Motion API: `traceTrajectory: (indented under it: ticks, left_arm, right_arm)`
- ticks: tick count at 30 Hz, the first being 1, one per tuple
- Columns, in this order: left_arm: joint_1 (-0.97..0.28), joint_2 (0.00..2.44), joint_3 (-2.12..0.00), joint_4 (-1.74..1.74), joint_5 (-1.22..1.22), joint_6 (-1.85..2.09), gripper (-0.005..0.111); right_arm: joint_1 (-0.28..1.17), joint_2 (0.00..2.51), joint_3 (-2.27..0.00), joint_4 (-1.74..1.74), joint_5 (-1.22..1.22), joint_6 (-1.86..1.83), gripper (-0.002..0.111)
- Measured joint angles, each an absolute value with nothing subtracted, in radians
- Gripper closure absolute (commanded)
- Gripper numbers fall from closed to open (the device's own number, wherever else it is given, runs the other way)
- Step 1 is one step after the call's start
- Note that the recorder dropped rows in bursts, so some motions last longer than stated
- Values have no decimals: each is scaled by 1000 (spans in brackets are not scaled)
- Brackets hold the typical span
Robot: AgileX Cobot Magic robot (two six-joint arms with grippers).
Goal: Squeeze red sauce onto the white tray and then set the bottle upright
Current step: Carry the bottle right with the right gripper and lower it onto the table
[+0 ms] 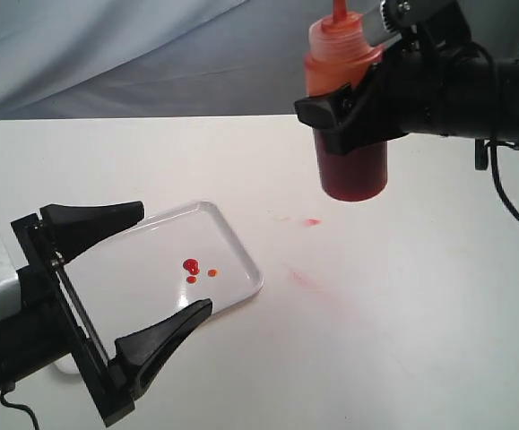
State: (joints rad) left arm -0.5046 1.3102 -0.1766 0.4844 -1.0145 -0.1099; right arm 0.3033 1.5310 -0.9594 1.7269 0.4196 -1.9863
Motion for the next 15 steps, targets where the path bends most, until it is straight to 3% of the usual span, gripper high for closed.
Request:
traceTrajectory:
  ticks: [4, 15]
  left_arm:
    - [-505, 1310, -177, 484, -1014, -102, 7]
    - [-505, 1310, -177, 484, -1014, -95, 7]
  right_arm:
    - [251, 1695, -985, 1723, 551, -2051, 108]
    - [196, 2024, -1245, 1721, 637, -2132, 108]
